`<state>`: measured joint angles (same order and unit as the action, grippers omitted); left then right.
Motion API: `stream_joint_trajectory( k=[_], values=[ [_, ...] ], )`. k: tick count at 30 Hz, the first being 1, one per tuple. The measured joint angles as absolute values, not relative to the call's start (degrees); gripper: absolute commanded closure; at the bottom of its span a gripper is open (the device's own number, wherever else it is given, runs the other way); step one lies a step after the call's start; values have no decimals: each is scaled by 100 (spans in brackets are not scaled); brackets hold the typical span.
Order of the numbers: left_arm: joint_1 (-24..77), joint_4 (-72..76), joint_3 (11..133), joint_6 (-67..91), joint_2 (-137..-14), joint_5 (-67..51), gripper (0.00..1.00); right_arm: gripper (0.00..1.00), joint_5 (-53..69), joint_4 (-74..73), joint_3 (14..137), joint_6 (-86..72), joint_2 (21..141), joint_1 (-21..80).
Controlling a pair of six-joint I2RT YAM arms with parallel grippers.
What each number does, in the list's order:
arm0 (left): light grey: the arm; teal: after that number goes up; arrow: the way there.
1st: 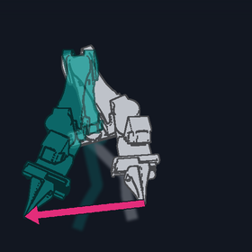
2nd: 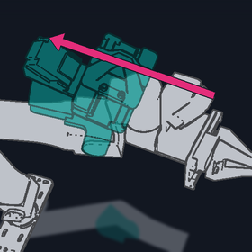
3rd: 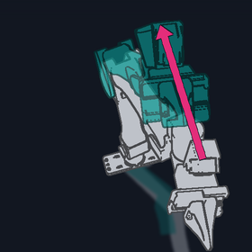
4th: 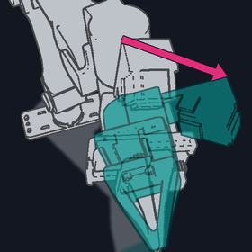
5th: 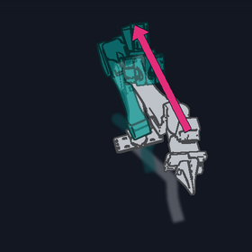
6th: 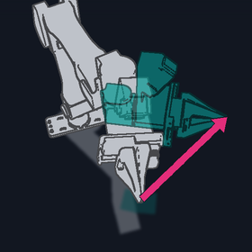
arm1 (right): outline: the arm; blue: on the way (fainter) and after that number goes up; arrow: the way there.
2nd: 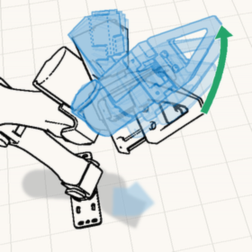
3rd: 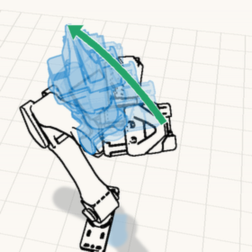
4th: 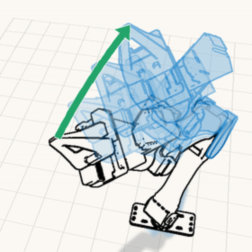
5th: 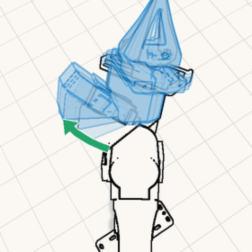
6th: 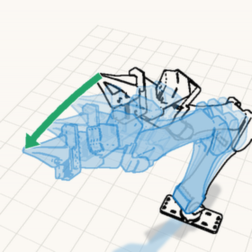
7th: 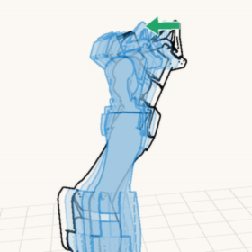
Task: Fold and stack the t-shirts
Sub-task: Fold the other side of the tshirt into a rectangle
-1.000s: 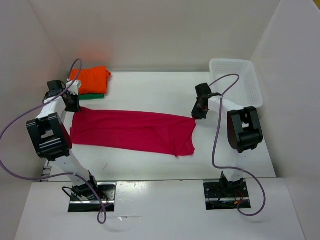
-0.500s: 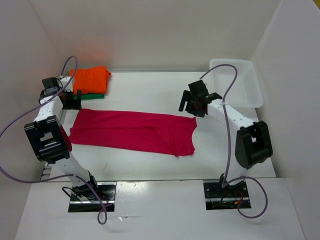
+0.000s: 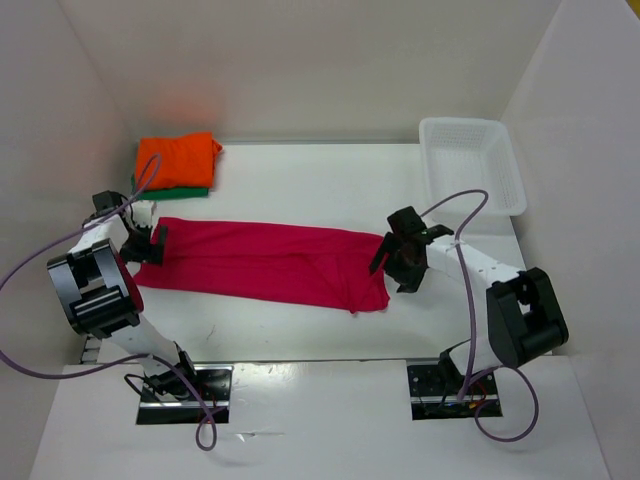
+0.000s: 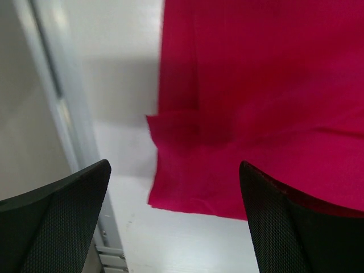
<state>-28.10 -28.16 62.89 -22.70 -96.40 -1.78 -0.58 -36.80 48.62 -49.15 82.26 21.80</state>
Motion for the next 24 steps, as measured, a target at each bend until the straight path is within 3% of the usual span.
stream_joint_trajectory(
  k=[4,7,11,13,14,18,19,20,21,24],
  values=[
    [-2810,-2847,5977,-2397,-9660,-54,0,20,139,-3656,4713,-5155,8226,2335],
    [-2821,-2818,5793,-2423,-9660,67,4,37,279,-3616,4473,-5253,8228,2373],
    [-2816,-2786,5769,-2434,-9660,80,23,77,440,-3573,4246,-5328,8353,2377],
    [-2818,-2783,5741,-2447,-9662,40,31,88,554,-3522,4217,-5376,8462,2375],
    [-2818,-2783,5730,-2453,-9660,10,33,100,600,-3496,4222,-5376,8471,2377],
    [-2821,-2786,5680,-2534,-9620,-73,34,100,644,-3481,4226,-5417,8464,2375],
    [-2821,-2777,5645,-2539,-9592,-69,30,99,633,-3489,4226,-5419,8453,2375],
    [-2821,-2740,5590,-2550,-9542,-40,20,84,613,-3496,4226,-5433,8438,2375],
    [-2823,-2729,5540,-2587,-9489,8,14,50,574,-3509,4224,-5478,8409,2362],
    [-2860,-2790,5454,-2609,-9356,220,6,42,252,-3642,4215,-5513,8291,2327]
  ],
)
